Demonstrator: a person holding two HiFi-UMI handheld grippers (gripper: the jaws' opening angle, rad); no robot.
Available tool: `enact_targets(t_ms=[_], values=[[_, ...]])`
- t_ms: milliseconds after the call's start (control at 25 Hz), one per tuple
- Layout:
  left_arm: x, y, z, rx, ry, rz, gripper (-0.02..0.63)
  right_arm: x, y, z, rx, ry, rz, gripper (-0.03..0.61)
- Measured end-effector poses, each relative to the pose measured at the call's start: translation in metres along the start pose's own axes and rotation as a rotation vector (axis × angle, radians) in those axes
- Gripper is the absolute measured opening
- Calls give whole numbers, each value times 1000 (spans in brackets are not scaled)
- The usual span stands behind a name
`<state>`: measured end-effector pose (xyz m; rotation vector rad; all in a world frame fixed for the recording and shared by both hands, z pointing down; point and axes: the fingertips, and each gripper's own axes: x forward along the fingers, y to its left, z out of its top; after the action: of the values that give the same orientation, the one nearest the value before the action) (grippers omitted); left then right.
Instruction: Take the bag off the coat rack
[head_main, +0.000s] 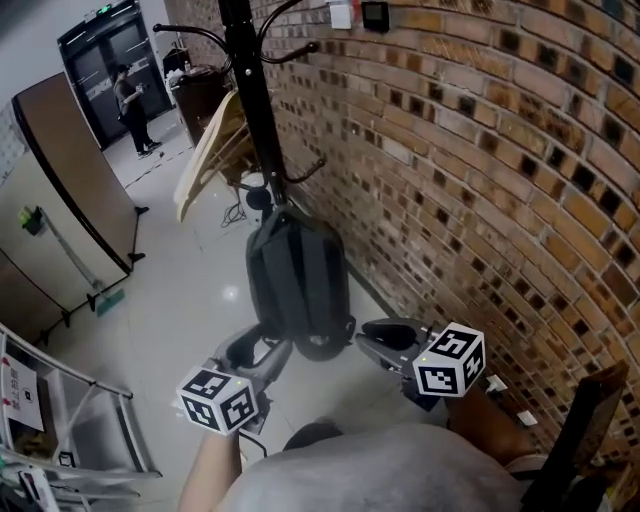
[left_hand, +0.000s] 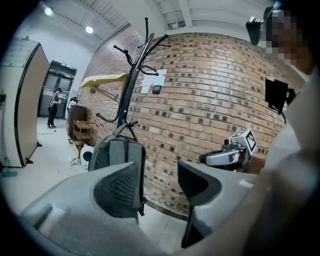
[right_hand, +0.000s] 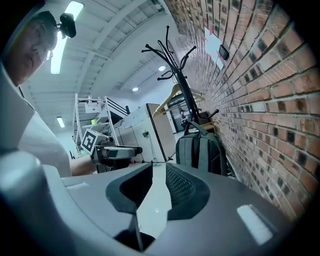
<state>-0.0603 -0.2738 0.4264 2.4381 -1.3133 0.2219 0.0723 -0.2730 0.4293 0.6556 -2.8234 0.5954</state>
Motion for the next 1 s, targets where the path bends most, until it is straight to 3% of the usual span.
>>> enact_targets(t_ms=[240, 520, 640, 880, 1000], values=[[23, 35, 3, 26, 21, 14, 300, 23, -33, 7, 4, 1, -24, 131], [75, 108, 5, 27, 82, 28, 411, 73, -99, 30, 4, -6, -112, 333], [99, 140, 7, 14, 110, 20, 447, 97, -135, 39, 28, -8, -151, 388], [147, 196, -7, -21, 203, -10, 534, 154, -198, 36, 52, 43, -185, 442], [162, 209, -11, -20, 221, -37, 543, 176, -212, 28, 30, 91, -177, 488]])
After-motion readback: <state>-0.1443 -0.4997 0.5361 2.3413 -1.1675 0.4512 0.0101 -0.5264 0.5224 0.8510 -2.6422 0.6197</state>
